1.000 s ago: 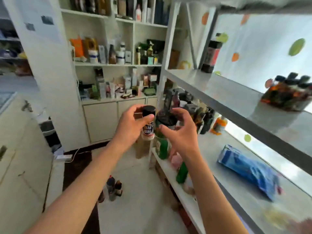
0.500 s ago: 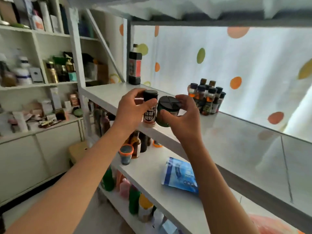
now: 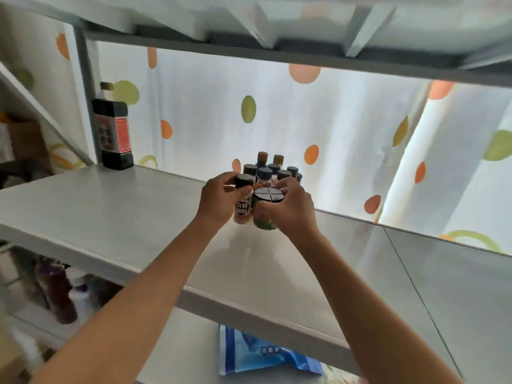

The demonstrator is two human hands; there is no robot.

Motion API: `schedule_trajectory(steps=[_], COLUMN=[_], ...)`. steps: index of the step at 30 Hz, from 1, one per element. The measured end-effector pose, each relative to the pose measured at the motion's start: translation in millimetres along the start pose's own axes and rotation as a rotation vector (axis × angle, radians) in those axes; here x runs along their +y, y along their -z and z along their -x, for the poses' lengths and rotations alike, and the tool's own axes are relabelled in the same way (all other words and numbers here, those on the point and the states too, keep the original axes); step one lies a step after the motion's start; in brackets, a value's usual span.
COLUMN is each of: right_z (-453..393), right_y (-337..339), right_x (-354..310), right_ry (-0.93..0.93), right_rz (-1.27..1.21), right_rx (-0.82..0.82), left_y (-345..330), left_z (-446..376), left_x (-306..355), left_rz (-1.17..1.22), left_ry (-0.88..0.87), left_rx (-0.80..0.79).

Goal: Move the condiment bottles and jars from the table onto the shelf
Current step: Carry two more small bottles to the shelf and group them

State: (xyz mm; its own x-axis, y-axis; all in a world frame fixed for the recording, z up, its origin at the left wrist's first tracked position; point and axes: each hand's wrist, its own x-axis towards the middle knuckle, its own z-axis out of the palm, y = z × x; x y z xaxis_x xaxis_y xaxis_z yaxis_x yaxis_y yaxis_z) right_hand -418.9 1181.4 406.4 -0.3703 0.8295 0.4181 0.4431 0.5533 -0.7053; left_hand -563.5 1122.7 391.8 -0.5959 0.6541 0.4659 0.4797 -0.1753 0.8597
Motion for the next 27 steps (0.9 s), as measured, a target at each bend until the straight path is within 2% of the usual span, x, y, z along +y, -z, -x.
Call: schedule_trajectory(steps=[3, 8, 14, 19, 27], right_z=[-12, -16, -17, -19, -21], right_y=[-7, -26, -43, -48, -48], right_x=[-2, 7, 27, 34, 36], right_ry=[-0.033, -0.088, -0.088, -0.059, -0.043], right_rz=[0.108, 0.113, 0.148, 0.150, 0.172], right_rx=[0.063, 0.112, 0.096, 0.120, 0.111], left_y=[-5, -16, -28, -37, -39], left_z=[-19, -31, -31, -34, -35], left_x=[-10, -26, -48, -58, -60], left_rz=[-0.077, -0.147, -0.130, -0.178, -0.224], left_ry=[-0.042, -0.087, -0.103, -0.160, -0.148], left_rx=[-0.025, -0.029, 0.032, 0.001, -0.016])
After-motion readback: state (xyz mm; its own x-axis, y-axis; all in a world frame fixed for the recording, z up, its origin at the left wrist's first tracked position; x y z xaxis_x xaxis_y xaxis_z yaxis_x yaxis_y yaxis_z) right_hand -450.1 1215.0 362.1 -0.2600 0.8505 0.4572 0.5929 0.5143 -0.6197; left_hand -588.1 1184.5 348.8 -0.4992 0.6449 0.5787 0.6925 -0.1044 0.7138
